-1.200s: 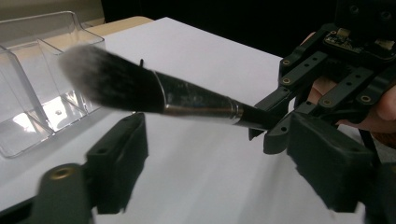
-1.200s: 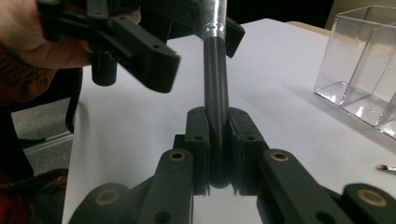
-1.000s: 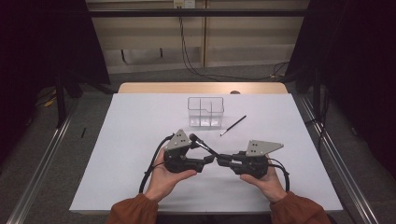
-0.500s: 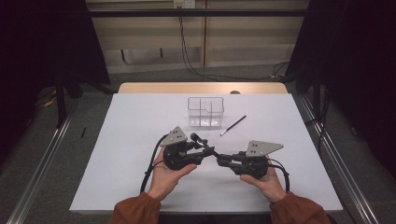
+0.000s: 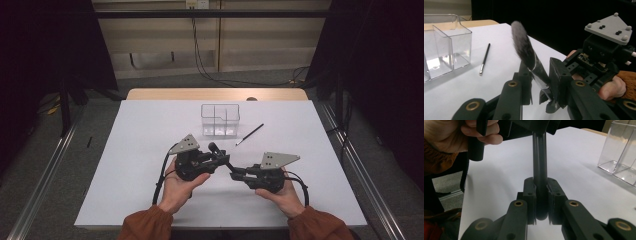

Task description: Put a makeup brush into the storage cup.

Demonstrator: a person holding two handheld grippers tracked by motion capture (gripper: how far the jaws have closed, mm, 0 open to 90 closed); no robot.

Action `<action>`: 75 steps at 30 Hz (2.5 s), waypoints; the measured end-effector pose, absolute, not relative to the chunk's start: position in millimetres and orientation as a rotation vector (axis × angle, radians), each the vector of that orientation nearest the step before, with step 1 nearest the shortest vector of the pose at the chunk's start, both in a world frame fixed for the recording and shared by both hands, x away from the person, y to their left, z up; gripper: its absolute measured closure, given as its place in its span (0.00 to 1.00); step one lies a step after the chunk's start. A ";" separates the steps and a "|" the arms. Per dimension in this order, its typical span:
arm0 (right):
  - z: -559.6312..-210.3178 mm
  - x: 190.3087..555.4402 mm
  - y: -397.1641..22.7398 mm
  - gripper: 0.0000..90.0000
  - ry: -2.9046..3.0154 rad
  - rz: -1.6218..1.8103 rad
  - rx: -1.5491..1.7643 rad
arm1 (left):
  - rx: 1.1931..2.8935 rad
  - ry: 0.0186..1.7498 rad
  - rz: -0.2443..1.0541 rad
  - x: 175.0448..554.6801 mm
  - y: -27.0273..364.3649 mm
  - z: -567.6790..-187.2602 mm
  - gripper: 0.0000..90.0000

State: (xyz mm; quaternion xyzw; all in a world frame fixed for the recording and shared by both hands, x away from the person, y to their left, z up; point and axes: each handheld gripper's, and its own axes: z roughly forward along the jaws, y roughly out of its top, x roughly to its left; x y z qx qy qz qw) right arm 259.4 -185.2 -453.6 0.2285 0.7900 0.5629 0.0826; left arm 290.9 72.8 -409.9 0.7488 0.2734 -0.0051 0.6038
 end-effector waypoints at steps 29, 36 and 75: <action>-453.9 263.6 -187.4 0.48 2.343 1.731 0.765 | 1.751 0.592 -0.003 292.4 79.1 -397.7 0.89; -453.5 263.8 -188.8 0.31 2.339 1.721 0.783 | 1.769 0.614 0.016 297.8 90.6 -389.1 0.89; -451.4 266.4 -194.6 0.03 2.344 1.797 0.797 | 2.036 0.551 0.013 304.7 78.4 -375.6 0.89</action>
